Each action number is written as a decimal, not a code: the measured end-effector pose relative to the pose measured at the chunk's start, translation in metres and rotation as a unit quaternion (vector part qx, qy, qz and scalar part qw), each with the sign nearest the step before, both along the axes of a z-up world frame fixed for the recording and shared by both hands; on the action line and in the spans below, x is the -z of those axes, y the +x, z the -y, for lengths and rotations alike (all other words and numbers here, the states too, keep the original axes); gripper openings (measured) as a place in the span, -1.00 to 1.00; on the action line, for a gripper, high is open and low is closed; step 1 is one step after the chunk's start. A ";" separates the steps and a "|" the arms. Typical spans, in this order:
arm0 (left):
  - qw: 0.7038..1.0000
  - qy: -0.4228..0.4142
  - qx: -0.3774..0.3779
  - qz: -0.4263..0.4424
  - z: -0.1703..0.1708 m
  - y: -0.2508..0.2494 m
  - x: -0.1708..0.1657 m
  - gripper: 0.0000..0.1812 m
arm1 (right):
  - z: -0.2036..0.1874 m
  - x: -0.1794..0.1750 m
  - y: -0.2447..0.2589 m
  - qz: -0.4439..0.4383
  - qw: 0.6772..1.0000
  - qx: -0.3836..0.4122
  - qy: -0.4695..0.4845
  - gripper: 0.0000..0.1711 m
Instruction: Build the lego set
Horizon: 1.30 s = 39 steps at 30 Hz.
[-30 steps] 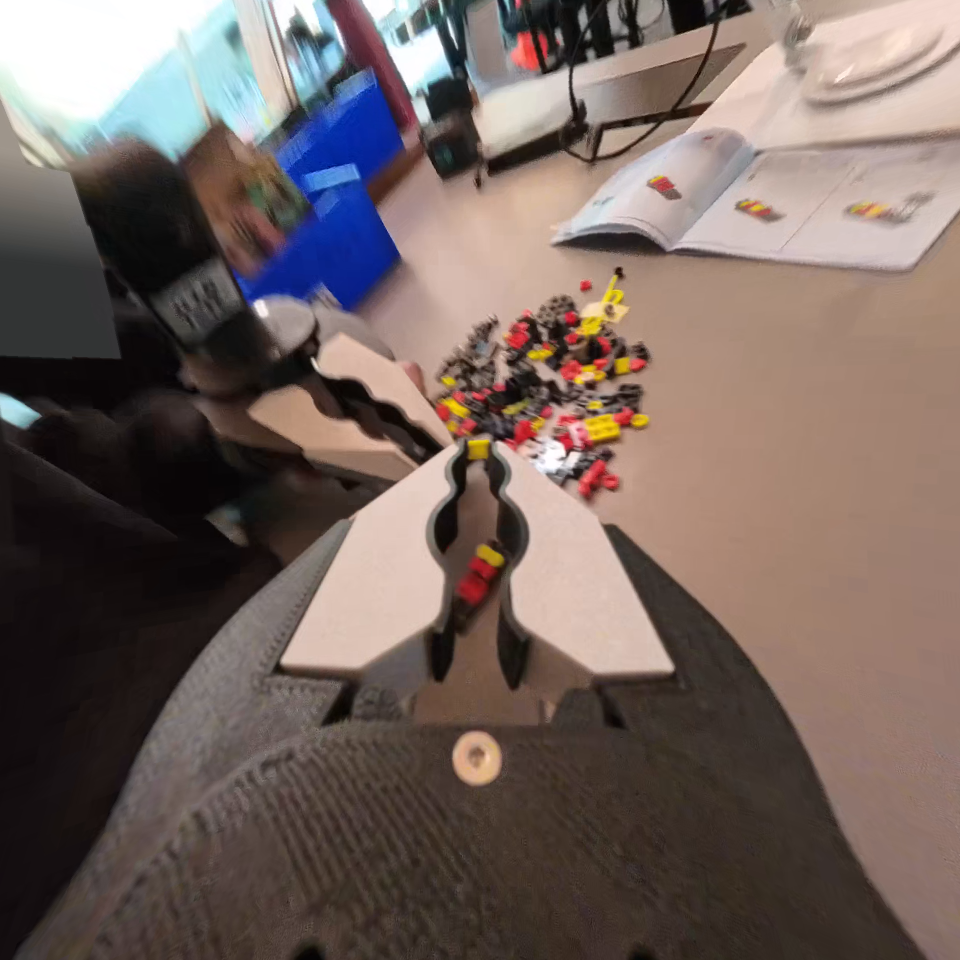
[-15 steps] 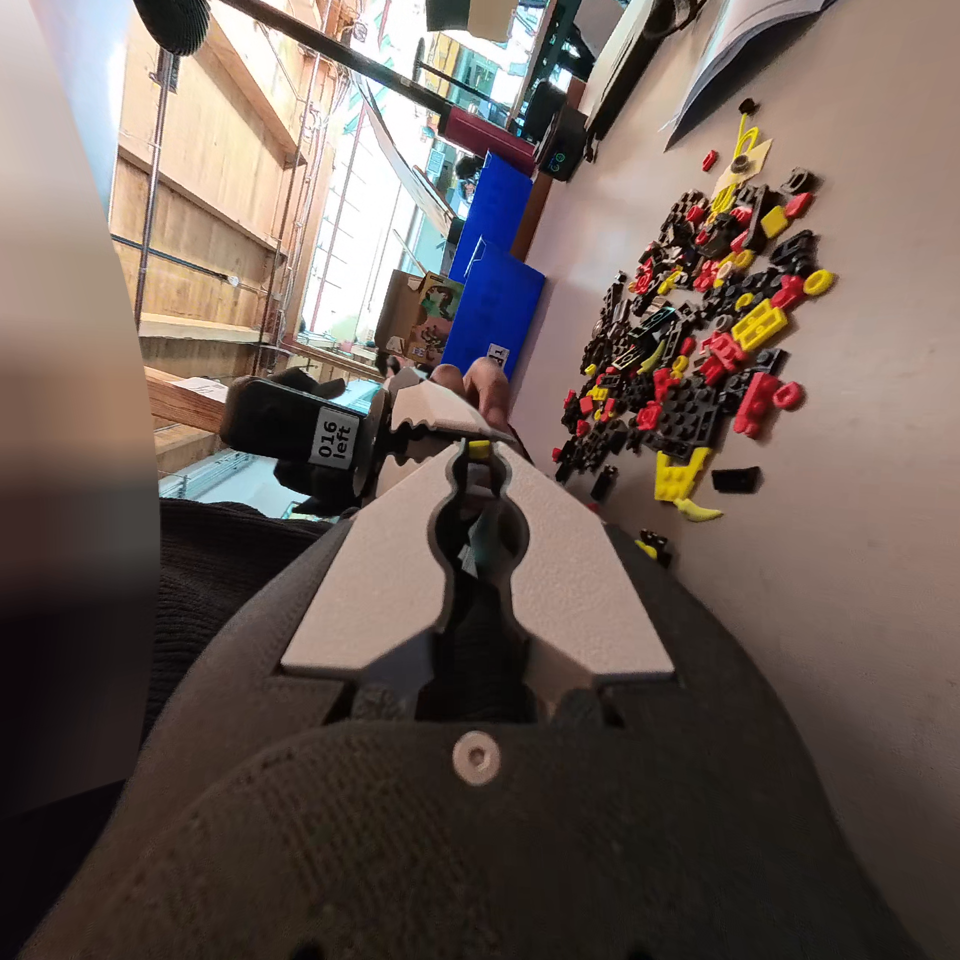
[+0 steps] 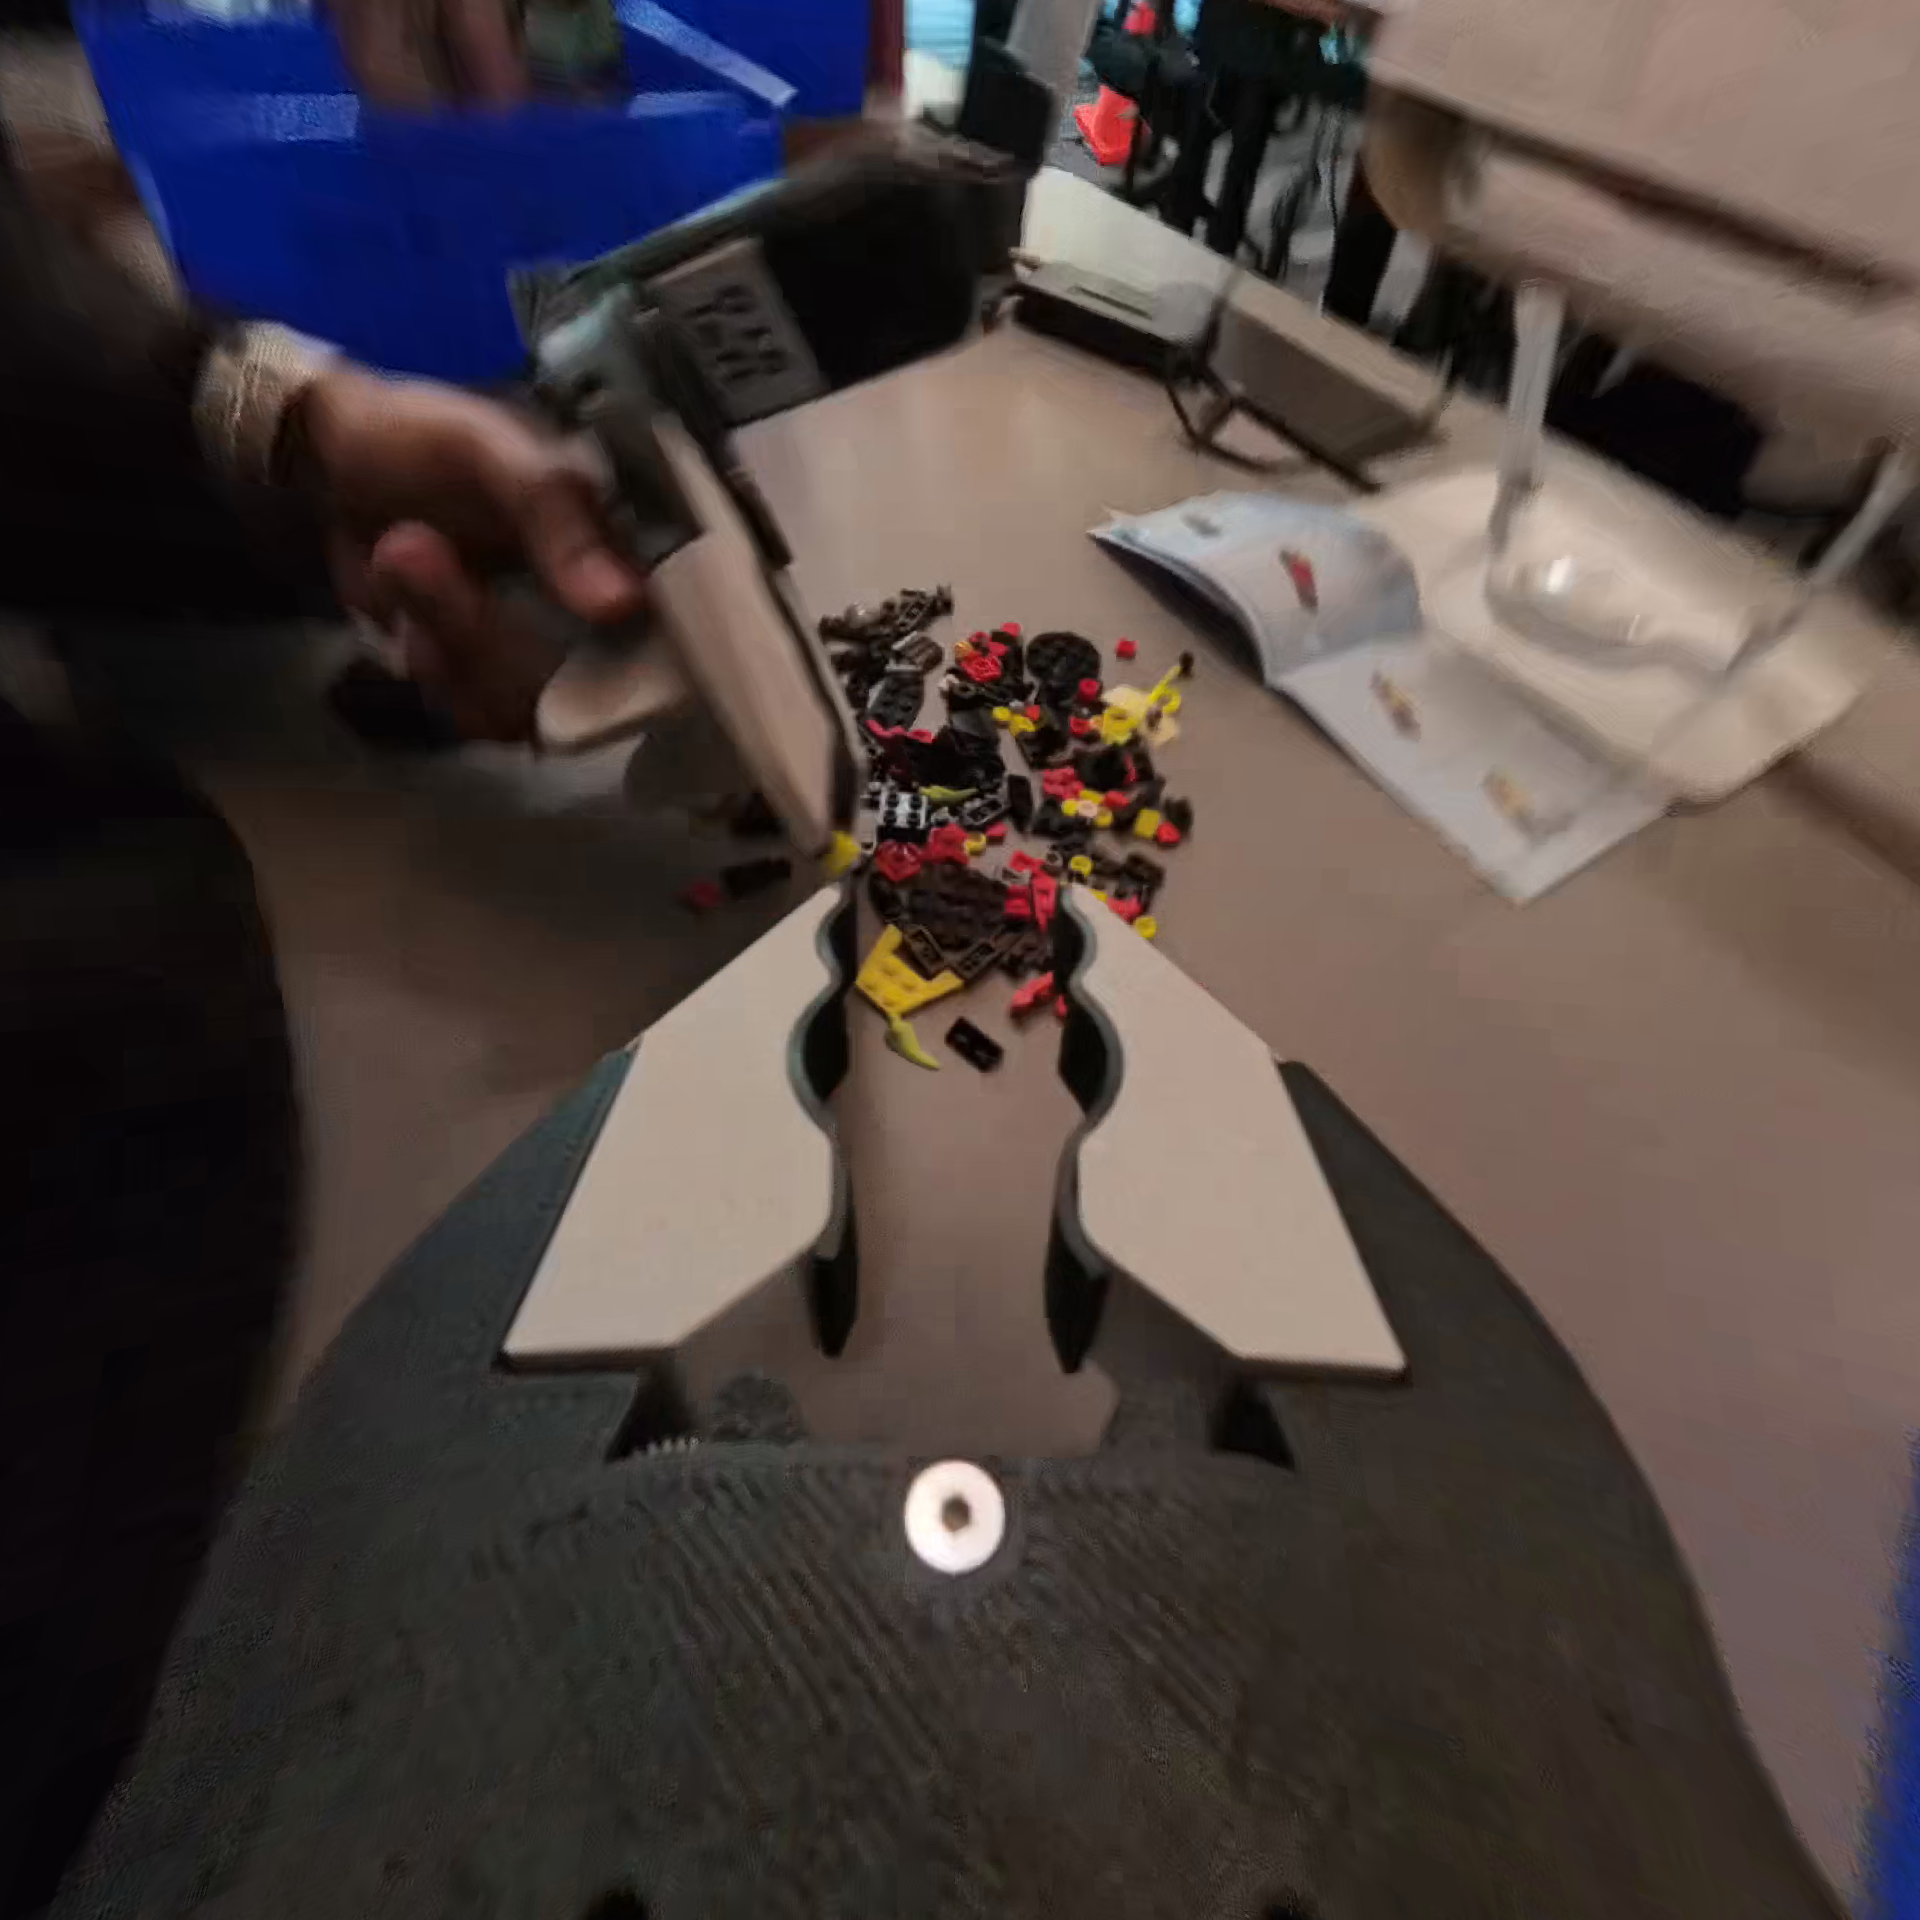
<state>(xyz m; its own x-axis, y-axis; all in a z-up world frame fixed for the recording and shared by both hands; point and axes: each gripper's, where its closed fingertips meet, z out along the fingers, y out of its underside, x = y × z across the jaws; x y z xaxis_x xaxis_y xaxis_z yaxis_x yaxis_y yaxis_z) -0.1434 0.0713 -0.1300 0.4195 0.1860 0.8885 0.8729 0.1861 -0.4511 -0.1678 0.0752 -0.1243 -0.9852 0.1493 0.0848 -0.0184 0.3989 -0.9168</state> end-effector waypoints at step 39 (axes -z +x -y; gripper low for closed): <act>0.997 -0.075 0.005 -0.013 0.007 -0.002 0.026 -0.72 | -0.030 0.089 0.006 0.005 0.971 -0.044 0.234 -0.91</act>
